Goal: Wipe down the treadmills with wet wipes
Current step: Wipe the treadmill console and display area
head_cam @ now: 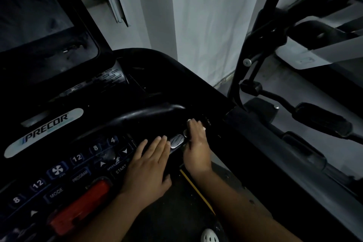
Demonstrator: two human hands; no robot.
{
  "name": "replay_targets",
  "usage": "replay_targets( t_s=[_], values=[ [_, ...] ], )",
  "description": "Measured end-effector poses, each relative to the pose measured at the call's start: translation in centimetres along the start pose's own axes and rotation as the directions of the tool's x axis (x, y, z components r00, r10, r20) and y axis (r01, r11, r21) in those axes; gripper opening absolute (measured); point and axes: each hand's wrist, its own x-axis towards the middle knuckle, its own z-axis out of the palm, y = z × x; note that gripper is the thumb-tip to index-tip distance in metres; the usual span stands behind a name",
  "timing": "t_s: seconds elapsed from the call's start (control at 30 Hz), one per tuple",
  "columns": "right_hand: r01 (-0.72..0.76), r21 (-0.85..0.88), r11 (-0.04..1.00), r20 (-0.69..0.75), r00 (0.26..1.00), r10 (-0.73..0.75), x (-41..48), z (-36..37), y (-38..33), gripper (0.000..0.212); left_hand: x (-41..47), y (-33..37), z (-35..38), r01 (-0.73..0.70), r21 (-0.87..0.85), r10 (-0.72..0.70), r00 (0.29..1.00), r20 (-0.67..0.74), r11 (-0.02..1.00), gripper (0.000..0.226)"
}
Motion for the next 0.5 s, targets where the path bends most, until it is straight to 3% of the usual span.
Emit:
replay_targets(
  t_s=[0.1, 0.17, 0.3, 0.37, 0.43, 0.47, 0.5],
  values=[
    [0.299, -0.002, 0.954, 0.238, 0.927, -0.290, -3.2, -0.6, 0.0, 0.072, -0.2, -0.3, -0.4, -0.015, 0.012, 0.015, 1.000, -0.023, 1.000, 0.086],
    [0.412, -0.018, 0.911, 0.331, 0.862, -0.384, -3.0, -1.5, 1.4, 0.070, -0.8, -0.4, -0.6, -0.007, 0.031, 0.008, 0.999, -0.037, 1.000, 0.084],
    [0.290, -0.106, 0.951, 0.168, 0.948, -0.271, -1.3, 0.0, 0.1, 0.066, -2.1, -0.6, -0.7, 0.019, 0.047, -0.018, 1.000, -0.022, 0.999, 0.089],
    [0.416, -0.115, 0.902, 0.244, 0.892, -0.380, -3.1, 1.7, -1.5, 0.067, -2.5, -0.5, -0.9, 0.046, 0.028, -0.045, 0.999, -0.008, 0.999, 0.094],
    [0.605, -0.120, 0.787, 0.357, 0.766, -0.534, -4.0, 1.3, -0.8, 0.076, -3.2, -0.7, -1.0, 0.064, 0.019, -0.064, 0.998, -0.003, 0.998, 0.096],
    [0.643, -0.146, 0.752, 0.389, 0.736, -0.554, -3.2, 0.5, 0.3, 0.085, -3.5, -0.9, -1.0, 0.063, 0.023, -0.063, 0.998, -0.003, 0.998, 0.095],
    [0.627, -0.195, 0.754, 0.380, 0.757, -0.532, -2.1, -0.3, 1.6, 0.093, -3.9, -1.1, -1.0, 0.060, 0.025, -0.060, 0.998, -0.003, 0.998, 0.095]
  ],
)
